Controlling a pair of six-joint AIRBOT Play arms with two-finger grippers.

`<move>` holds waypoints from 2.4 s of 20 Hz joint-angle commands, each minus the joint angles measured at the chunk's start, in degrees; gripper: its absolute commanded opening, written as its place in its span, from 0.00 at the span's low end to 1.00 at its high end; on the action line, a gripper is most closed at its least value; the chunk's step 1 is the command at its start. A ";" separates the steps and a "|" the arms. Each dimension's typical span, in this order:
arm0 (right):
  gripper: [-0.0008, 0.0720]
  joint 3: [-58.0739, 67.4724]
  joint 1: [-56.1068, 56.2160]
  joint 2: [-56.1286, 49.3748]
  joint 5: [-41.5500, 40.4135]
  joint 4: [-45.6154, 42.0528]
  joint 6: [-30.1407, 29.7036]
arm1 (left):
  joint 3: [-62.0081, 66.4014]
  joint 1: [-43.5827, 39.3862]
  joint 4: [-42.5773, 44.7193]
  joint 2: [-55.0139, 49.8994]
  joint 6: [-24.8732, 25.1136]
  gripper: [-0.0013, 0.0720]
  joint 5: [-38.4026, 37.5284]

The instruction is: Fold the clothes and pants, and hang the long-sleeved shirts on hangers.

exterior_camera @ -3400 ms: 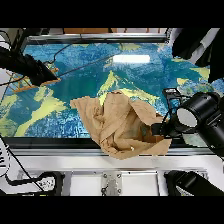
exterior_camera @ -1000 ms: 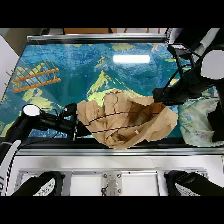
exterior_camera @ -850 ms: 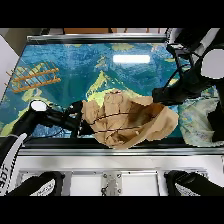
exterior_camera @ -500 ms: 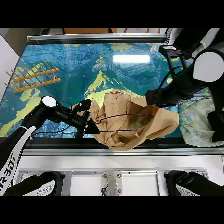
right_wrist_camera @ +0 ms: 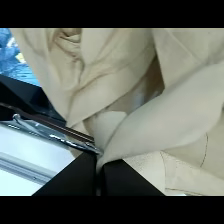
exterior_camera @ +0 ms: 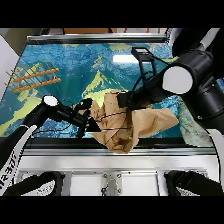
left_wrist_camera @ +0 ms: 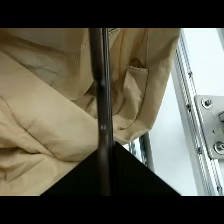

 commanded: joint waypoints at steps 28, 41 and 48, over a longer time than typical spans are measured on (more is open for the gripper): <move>0.61 0.04 -3.54 1.64 2.93 -0.92 -2.25 | 0.07 -0.04 -0.20 -0.04 -0.02 0.04 -0.15; 0.85 -0.15 -20.46 7.63 5.73 7.56 -34.95 | 0.07 -0.04 -0.11 -0.04 -0.04 0.04 -0.15; 0.85 -4.35 -43.67 10.56 5.62 43.43 -48.11 | 0.07 -0.04 -0.11 -0.04 -0.02 0.04 -0.13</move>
